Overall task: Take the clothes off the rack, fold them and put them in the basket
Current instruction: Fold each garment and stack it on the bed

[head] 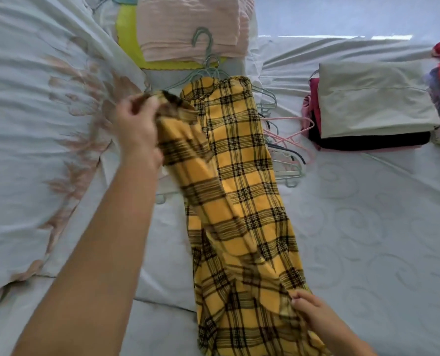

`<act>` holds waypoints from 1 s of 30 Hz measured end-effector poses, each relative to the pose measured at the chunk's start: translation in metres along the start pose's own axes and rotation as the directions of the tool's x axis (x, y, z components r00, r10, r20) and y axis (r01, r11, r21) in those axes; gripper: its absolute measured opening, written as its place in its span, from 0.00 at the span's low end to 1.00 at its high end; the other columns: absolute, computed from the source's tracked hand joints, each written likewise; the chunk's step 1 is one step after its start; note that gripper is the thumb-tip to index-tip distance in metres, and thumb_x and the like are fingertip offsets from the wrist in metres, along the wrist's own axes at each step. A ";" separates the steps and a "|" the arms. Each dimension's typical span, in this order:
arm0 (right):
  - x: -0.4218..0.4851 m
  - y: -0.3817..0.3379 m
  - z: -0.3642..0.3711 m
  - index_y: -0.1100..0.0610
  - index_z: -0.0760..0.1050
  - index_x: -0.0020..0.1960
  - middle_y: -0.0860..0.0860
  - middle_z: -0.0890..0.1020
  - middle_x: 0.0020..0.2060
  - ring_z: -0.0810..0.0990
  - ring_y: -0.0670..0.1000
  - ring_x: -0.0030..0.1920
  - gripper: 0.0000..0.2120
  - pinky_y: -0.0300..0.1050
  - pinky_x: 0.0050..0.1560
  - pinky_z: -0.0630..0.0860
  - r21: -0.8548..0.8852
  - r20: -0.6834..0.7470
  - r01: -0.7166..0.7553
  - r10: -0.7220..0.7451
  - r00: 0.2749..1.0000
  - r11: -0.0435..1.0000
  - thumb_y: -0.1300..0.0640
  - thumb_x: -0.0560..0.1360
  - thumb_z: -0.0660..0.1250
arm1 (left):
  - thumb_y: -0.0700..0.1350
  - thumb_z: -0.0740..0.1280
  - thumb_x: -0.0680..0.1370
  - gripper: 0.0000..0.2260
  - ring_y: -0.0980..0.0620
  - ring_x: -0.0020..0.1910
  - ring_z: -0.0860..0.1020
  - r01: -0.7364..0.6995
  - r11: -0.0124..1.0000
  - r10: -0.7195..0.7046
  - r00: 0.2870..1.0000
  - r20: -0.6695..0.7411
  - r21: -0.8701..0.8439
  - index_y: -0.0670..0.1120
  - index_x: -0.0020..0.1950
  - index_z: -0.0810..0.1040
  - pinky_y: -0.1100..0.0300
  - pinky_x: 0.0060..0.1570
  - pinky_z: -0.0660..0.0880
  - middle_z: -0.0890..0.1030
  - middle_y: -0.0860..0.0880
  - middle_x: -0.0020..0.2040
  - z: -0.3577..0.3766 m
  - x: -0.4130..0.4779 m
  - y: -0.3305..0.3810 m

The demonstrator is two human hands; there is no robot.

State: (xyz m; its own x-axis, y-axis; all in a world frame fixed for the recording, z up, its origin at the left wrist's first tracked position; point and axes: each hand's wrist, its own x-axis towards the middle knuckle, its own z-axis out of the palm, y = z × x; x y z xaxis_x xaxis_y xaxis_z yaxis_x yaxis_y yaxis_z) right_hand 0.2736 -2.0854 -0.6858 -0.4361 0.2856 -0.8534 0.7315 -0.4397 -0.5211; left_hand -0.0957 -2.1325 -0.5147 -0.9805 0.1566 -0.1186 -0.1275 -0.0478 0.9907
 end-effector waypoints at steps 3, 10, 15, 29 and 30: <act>0.021 -0.001 -0.011 0.62 0.77 0.41 0.56 0.77 0.36 0.74 0.53 0.38 0.08 0.43 0.37 0.69 0.117 -0.262 -0.047 0.076 0.962 0.992 0.66 0.77 0.61 | 0.57 0.64 0.77 0.27 0.46 0.66 0.69 0.045 0.967 -0.107 0.965 0.240 0.251 0.43 0.70 0.63 0.49 0.66 0.67 0.69 0.43 0.69 0.068 0.011 -0.040; 0.039 -0.010 -0.012 0.57 0.78 0.44 0.54 0.80 0.45 0.76 0.52 0.50 0.13 0.48 0.56 0.69 -0.018 -0.216 -0.220 0.212 0.953 0.975 0.48 0.78 0.62 | 0.64 0.50 0.78 0.31 0.51 0.75 0.36 -0.635 0.140 -0.196 0.734 0.650 0.759 0.54 0.77 0.45 0.44 0.72 0.37 0.35 0.51 0.76 0.039 -0.008 -0.172; 0.042 -0.018 -0.017 0.47 0.65 0.39 0.48 0.76 0.37 0.75 0.46 0.40 0.12 0.31 0.37 0.66 -0.522 -0.320 -0.203 0.031 0.947 0.828 0.46 0.74 0.67 | 0.65 0.49 0.78 0.31 0.49 0.75 0.36 -0.645 0.083 -0.492 0.636 0.594 0.760 0.56 0.77 0.44 0.42 0.72 0.37 0.37 0.50 0.77 0.023 0.015 -0.202; 0.179 -0.330 0.008 0.60 0.62 0.70 0.55 0.68 0.65 0.67 0.53 0.66 0.31 0.51 0.66 0.67 -0.443 -0.339 0.451 -0.611 0.715 0.775 0.48 0.73 0.69 | 0.52 0.70 0.73 0.30 0.47 0.64 0.70 0.170 0.764 -0.286 0.954 0.091 0.622 0.40 0.69 0.64 0.55 0.61 0.67 0.70 0.43 0.66 0.008 0.150 -0.158; 0.194 -0.355 0.009 0.59 0.60 0.72 0.56 0.66 0.68 0.67 0.54 0.67 0.34 0.53 0.67 0.66 -0.365 -0.354 0.444 -0.563 0.747 0.818 0.46 0.73 0.68 | 0.54 0.69 0.74 0.31 0.46 0.65 0.70 0.208 0.750 -0.311 0.949 0.057 0.628 0.40 0.70 0.64 0.55 0.62 0.66 0.70 0.42 0.67 0.015 0.163 -0.156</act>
State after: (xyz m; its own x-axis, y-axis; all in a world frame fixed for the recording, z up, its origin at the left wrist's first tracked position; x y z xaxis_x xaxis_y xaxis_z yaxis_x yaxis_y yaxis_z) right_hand -0.0753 -1.8820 -0.6665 -0.5521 0.7623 -0.3378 0.5960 0.0775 -0.7992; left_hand -0.2333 -2.0852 -0.6871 -0.8823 0.2193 -0.4164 -0.2054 0.6167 0.7599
